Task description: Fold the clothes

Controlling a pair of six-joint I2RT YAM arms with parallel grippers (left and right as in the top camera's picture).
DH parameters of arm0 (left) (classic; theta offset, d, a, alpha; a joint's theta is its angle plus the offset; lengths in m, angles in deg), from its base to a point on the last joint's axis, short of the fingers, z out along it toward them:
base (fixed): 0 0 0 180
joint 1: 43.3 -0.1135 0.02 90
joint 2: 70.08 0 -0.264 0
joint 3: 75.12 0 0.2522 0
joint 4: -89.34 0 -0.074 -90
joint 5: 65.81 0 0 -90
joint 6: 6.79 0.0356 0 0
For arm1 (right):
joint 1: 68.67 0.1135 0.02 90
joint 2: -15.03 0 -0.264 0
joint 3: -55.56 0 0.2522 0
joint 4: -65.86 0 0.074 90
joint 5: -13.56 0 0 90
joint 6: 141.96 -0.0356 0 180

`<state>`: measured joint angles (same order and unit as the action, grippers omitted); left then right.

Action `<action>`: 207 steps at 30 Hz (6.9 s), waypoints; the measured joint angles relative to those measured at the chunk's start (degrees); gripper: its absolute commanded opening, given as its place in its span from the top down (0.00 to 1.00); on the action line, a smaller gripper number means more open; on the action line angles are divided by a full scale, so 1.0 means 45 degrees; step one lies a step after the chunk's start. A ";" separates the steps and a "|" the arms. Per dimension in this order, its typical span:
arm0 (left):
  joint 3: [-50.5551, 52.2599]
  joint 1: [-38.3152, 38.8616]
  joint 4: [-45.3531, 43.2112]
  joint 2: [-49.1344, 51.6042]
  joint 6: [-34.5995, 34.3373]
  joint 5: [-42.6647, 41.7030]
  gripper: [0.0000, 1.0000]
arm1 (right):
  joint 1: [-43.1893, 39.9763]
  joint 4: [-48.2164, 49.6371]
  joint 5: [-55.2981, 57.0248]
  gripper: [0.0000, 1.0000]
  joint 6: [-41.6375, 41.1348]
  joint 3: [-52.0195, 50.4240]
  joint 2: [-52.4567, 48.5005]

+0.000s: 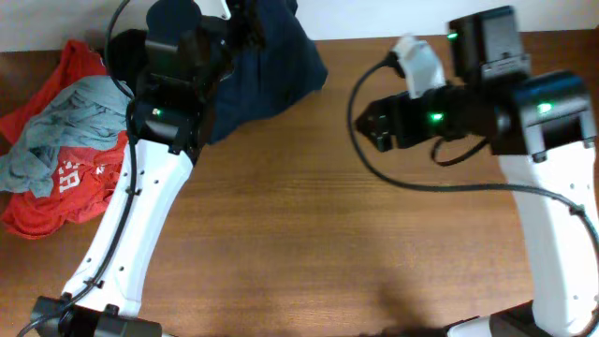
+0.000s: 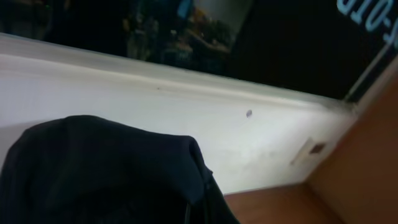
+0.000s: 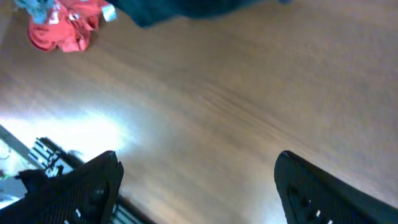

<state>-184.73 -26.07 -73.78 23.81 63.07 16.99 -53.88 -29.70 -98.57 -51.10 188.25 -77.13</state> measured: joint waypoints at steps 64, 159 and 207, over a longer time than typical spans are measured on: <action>-0.1001 0.1273 0.5003 -0.2346 -0.1025 0.3308 0.99 | 0.5032 1.3459 1.0720 0.96 -0.6732 -0.9617 -0.1569; -0.1005 0.1273 0.6426 -0.1763 -0.0792 0.5124 0.93 | 0.2234 1.3100 0.2108 0.96 -0.9228 -0.9675 -0.1462; 0.0165 0.0699 1.4882 0.2409 0.3944 0.0787 0.21 | -0.2244 0.9418 0.2093 0.96 -0.6071 -0.9675 0.1219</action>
<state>-183.99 -22.92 -6.81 34.65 80.82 20.53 -63.98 12.68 -89.15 -78.42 144.71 -71.65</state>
